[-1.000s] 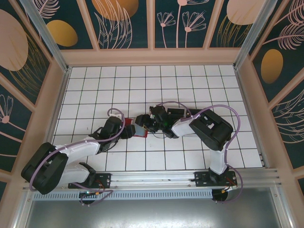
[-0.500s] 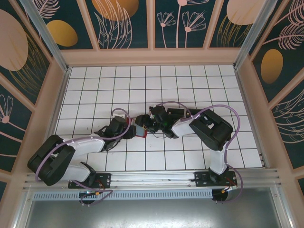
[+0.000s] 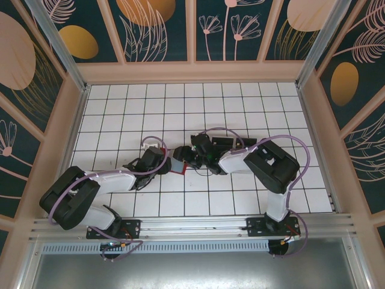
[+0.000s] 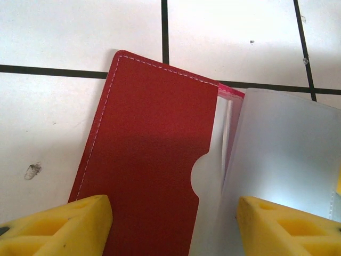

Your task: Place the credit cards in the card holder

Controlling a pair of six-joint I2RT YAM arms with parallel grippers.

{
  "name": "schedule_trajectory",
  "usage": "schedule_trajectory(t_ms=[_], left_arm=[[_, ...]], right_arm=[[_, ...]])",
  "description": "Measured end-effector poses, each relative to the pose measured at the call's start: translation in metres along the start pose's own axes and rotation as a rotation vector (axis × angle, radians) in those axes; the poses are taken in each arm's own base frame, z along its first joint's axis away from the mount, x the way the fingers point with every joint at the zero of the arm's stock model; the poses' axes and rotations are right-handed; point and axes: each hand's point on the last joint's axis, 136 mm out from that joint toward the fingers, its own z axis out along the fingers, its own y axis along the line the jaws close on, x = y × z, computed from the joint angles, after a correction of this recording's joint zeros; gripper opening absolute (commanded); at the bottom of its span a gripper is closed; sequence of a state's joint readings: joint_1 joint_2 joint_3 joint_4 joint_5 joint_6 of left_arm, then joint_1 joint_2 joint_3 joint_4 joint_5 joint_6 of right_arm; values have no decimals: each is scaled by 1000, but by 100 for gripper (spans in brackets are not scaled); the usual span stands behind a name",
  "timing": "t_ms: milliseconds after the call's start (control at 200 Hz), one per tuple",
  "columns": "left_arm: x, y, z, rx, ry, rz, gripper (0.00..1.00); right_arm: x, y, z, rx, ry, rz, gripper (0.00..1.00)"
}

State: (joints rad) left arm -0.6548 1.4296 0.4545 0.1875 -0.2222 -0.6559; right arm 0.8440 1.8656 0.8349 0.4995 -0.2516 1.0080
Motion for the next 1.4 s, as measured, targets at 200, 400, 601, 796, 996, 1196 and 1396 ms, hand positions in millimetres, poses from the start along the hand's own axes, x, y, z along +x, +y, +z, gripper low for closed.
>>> schedule_trajectory(t_ms=[200,400,601,796,996,1196,1396], left_arm=[[-1,0,0,-1,-4,-8,65],[-1,0,0,0,-8,-9,65],[-1,1,0,1,-12,-10,65],[-1,1,0,1,-13,-13,65],[-2,10,-13,-18,-31,-41,74],[-47,12,-73,35,-232,-159,99],[-62,17,-99,40,-301,-220,98]], right_arm=[[0,0,0,9,-1,-8,53],[-1,3,2,21,0,-19,53],[-5,13,5,6,-4,-40,53],[-6,18,12,1,1,-52,52],[-5,27,13,-2,13,-64,53],[-7,55,18,-42,22,-95,53],[-10,62,43,-50,41,-101,53]])
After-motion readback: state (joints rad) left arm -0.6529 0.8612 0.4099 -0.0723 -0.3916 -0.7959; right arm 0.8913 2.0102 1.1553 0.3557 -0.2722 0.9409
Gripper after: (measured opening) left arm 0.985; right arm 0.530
